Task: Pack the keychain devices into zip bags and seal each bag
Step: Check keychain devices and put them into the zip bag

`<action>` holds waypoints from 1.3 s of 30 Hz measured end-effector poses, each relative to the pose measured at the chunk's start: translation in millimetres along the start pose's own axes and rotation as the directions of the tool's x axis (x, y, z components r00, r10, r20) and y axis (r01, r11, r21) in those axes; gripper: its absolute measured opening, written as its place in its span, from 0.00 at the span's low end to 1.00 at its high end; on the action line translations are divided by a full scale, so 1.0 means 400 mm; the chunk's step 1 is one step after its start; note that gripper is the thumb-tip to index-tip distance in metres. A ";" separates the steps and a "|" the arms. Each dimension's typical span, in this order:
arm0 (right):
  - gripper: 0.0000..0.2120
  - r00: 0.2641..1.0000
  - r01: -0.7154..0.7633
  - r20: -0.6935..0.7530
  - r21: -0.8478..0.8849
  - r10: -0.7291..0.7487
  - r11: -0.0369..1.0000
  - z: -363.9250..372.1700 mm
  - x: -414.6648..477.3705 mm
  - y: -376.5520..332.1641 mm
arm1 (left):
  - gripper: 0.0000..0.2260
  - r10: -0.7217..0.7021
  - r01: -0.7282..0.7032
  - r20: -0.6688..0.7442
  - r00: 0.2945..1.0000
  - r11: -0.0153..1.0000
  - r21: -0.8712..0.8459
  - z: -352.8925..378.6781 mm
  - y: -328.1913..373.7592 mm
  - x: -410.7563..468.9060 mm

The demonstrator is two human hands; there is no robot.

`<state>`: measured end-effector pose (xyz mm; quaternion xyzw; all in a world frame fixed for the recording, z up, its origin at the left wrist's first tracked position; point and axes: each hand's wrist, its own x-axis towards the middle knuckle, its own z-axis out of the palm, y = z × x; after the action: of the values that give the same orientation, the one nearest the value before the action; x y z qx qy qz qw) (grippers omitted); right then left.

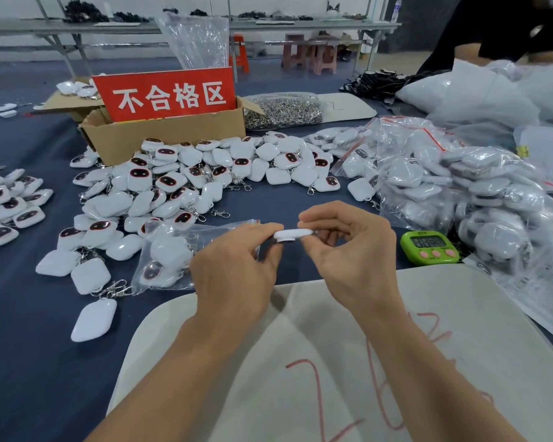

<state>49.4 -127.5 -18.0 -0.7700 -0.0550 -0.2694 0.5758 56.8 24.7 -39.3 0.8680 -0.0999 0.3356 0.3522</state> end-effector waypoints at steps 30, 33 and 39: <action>0.04 0.886 -0.463 0.052 0.017 0.462 0.886 -0.018 0.012 0.012 | 0.20 -0.219 0.074 0.265 0.939 0.882 0.465 0.004 -0.008 0.010; 0.05 0.878 -0.473 0.088 0.004 0.471 0.881 -0.008 0.007 0.007 | 0.27 -0.083 0.037 0.320 0.944 0.988 0.147 -0.003 0.002 0.007; 0.09 0.876 -0.450 0.205 0.020 0.437 0.893 -0.005 0.002 0.003 | 0.21 0.151 -0.077 0.378 0.914 0.976 -0.203 -0.008 0.017 -0.005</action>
<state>49.9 -129.9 -18.0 -0.7650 0.0578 -0.0515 0.6394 50.7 21.6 -35.3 0.8738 -0.2493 0.1650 0.3835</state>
